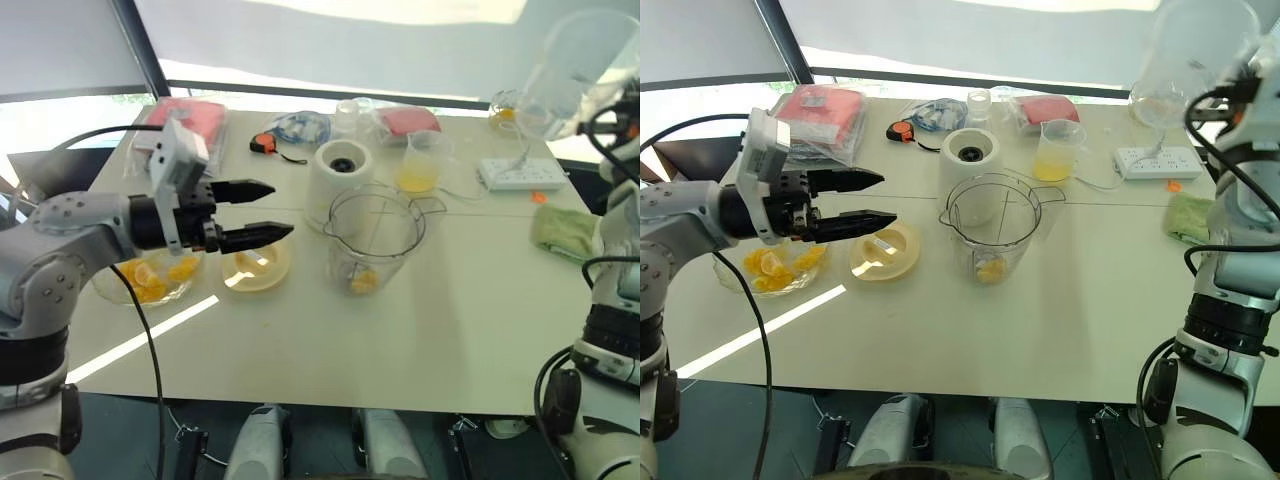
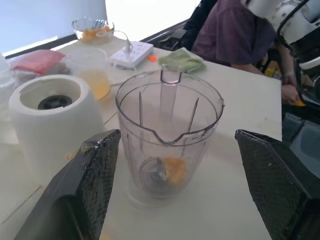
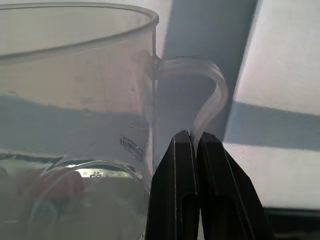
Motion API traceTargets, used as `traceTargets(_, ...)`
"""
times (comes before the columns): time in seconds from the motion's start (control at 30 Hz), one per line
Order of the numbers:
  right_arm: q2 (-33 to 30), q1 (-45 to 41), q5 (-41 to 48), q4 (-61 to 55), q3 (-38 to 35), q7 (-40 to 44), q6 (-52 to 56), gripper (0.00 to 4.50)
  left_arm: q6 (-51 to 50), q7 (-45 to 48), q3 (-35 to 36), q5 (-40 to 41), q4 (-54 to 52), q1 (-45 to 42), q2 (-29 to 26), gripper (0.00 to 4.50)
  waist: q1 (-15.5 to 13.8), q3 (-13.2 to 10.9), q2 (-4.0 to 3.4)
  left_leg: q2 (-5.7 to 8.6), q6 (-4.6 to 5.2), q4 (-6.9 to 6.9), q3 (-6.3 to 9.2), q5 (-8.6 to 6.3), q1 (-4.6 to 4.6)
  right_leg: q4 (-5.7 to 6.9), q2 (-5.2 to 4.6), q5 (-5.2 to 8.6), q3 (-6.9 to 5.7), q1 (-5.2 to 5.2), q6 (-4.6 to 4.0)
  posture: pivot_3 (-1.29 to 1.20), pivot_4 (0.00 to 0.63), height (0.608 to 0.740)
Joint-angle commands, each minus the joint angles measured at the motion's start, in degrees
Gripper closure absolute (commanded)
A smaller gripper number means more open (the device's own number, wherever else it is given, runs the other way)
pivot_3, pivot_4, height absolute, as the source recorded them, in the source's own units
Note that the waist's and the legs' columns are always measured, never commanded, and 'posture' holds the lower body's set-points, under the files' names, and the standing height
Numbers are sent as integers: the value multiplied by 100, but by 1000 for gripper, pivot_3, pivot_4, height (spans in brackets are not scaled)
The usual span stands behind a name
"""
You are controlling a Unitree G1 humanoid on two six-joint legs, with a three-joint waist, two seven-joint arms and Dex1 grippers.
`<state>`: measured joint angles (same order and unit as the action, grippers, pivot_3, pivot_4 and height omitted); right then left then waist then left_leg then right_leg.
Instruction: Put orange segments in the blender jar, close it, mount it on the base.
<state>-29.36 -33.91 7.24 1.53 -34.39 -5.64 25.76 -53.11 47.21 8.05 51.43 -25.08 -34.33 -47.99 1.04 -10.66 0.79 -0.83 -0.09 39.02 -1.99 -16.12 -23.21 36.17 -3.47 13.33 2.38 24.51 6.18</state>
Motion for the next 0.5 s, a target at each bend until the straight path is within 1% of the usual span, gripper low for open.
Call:
traceTargets(0.03,258,170,59,169,-468,-669,104,4433,5,-67,-28,-49,-230,-39,-70,666,7,1,-1,1,0,-1,0,0,1,0,1,0,0,0,0,0,150,740)
traceTargets(0.17,714,406,49,800,-336,-869,-474,4433,-53,-222,16,-23,-384,207,-68,666,120,1,-6,-2,1,-3,-4,0,3,0,11,0,6,2,0,0,150,740)
traceTargets(0.23,822,417,-34,1157,-210,-957,-787,4433,-94,-300,60,21,-489,365,-74,666,186,0,-8,-2,1,-3,-5,0,7,4,13,-1,9,2,1,0,150,740)
traceTargets(0.37,876,333,-90,1898,10,-1093,-1264,4433,-173,-432,101,74,-724,660,-114,666,223,-1,-11,-3,1,-2,-3,0,8,5,15,-1,13,2,1,0,150,740)
traceTargets(0.43,870,281,-49,2176,81,-1135,-1384,4433,-190,-490,93,90,-817,733,-127,666,232,-1,-11,-3,1,-3,-3,0,8,4,16,0,13,2,1,0,150,740)
traceTargets(0.5,924,201,47,2364,28,-1347,-1391,4433,-204,-553,88,118,-873,753,-115,666,227,-1,-11,-3,1,-2,-3,0,7,4,16,-1,13,2,1,0,150,740)
